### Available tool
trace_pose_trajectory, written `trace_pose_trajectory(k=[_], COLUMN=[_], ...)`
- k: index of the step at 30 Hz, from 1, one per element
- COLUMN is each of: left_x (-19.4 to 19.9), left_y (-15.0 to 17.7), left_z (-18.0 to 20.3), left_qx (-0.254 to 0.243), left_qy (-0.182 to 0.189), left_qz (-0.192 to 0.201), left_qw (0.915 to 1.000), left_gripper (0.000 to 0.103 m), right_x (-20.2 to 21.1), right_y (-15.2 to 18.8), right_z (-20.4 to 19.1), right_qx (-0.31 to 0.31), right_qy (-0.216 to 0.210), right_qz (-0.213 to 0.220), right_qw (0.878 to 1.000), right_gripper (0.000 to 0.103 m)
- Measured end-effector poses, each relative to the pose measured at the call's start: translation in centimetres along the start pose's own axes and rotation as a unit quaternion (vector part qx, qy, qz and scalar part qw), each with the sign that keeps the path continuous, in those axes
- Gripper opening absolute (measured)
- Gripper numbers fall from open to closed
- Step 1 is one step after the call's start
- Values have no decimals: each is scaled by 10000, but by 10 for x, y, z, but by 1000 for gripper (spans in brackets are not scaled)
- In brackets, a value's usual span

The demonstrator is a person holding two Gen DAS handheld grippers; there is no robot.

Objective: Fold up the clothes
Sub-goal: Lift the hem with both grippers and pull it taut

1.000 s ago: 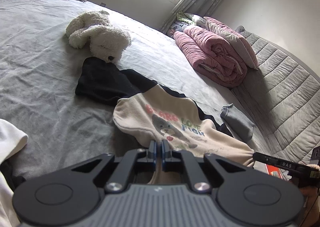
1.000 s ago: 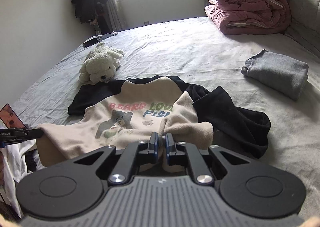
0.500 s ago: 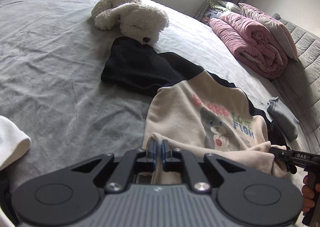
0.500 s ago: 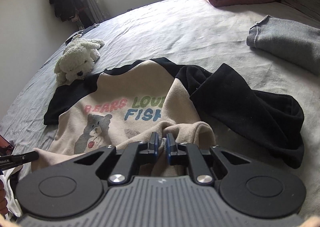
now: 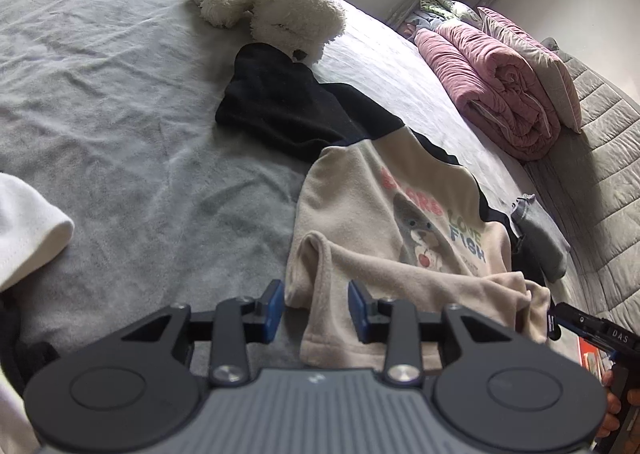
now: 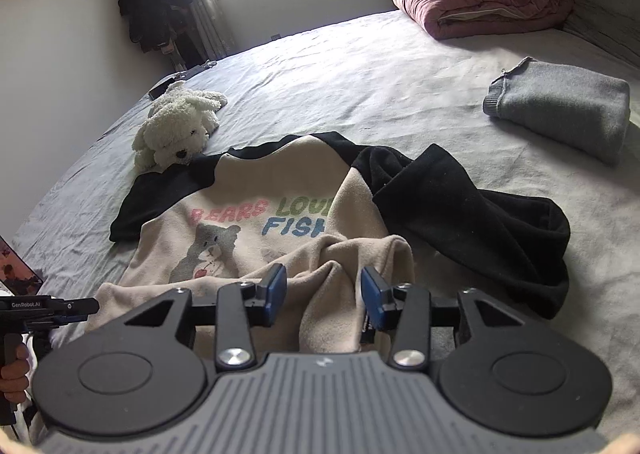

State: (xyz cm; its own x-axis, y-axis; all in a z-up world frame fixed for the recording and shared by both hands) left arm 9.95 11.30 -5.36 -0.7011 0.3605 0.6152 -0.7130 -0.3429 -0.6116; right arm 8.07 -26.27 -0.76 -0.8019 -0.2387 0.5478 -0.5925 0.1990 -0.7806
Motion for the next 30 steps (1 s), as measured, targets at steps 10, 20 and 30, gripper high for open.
trace_pose_trajectory(k=[10, 20, 30], left_x=[7, -4, 22], left_y=[12, 20, 15], left_z=[-4, -7, -2], left_qx=[299, 609, 677], left_qy=[248, 352, 671], left_qz=[-325, -601, -587], left_qw=[9987, 9957, 9937], left_gripper=[34, 19, 8], right_x=[5, -25, 4], right_y=[29, 38, 31], right_z=[8, 13, 27], right_qx=[-649, -1396, -1518], right_qy=[14, -79, -53], right_qz=[-546, -931, -776], right_qw=[9964, 9858, 9854], right_gripper=[46, 40, 11])
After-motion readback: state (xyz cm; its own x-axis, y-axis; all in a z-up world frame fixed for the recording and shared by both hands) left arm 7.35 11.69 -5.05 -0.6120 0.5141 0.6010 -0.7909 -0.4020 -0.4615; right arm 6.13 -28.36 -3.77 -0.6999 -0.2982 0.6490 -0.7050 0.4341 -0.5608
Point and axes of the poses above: each gripper's, at about its wrist camera, not at the fingertips, and x roughly against the way its jaws point, z to its right, y to its underside, the point moved 6 cm from there along -x, roughly the way its jaws point, and after that the axes turned 6 degrees about z, right-handed, at the moved point
